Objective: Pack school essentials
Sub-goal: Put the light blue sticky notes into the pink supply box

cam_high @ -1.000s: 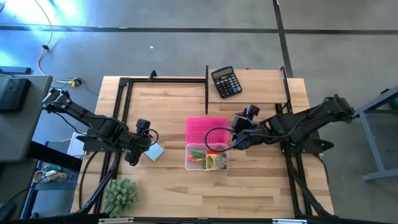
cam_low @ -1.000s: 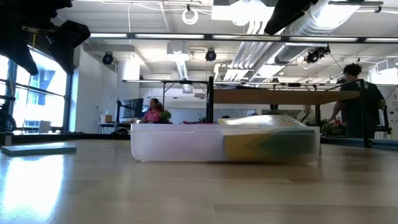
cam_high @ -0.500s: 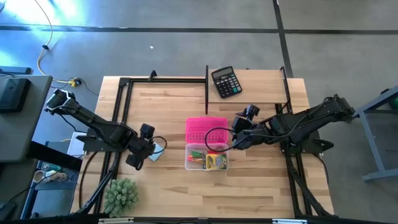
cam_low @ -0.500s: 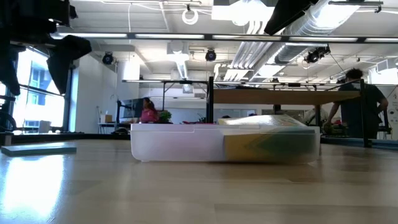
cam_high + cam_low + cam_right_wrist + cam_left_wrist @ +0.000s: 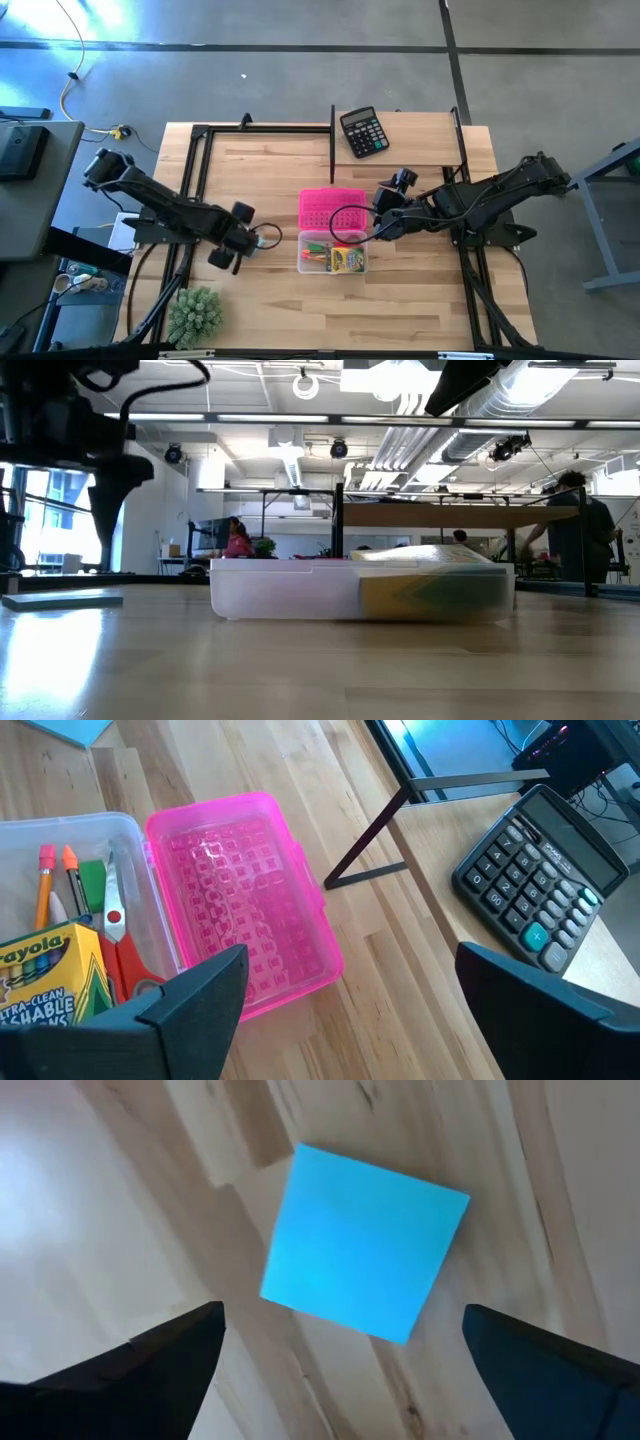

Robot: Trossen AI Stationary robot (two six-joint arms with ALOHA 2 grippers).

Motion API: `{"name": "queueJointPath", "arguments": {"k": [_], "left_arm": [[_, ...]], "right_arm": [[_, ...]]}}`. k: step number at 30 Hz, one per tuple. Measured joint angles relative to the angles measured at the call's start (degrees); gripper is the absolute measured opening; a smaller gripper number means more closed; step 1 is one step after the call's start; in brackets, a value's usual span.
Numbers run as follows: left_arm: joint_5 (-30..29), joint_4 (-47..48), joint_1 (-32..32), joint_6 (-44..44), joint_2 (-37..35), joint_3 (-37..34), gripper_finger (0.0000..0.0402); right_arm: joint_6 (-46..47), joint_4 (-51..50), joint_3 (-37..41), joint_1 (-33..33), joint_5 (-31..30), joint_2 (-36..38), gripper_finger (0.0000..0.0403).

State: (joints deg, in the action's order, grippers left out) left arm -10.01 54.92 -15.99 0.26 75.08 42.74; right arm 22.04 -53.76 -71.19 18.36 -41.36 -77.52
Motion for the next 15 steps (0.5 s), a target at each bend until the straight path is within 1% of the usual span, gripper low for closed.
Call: {"name": "queueJointPath", "arguments": {"k": [4, 9, 15], "left_arm": [[1.8, -0.4, 0.9, 1.1, 3.4, 0.4, 0.0400], [2.4, -4.2, 1.0, 4.8, 6.3, 0.8, 0.0400], [4.6, -5.1, 1.4, 5.0, 8.9, 0.8, 0.0400]], "right_arm": [[0.0, 0.0, 0.0, 0.0, 0.0, 0.0, 0.0346], [0.0, 0.0, 0.0, 0.0, 0.0, 0.0, 0.0346], [0.0, 0.3, 0.0, 0.0, 0.0, 0.0, 0.0346]]}}
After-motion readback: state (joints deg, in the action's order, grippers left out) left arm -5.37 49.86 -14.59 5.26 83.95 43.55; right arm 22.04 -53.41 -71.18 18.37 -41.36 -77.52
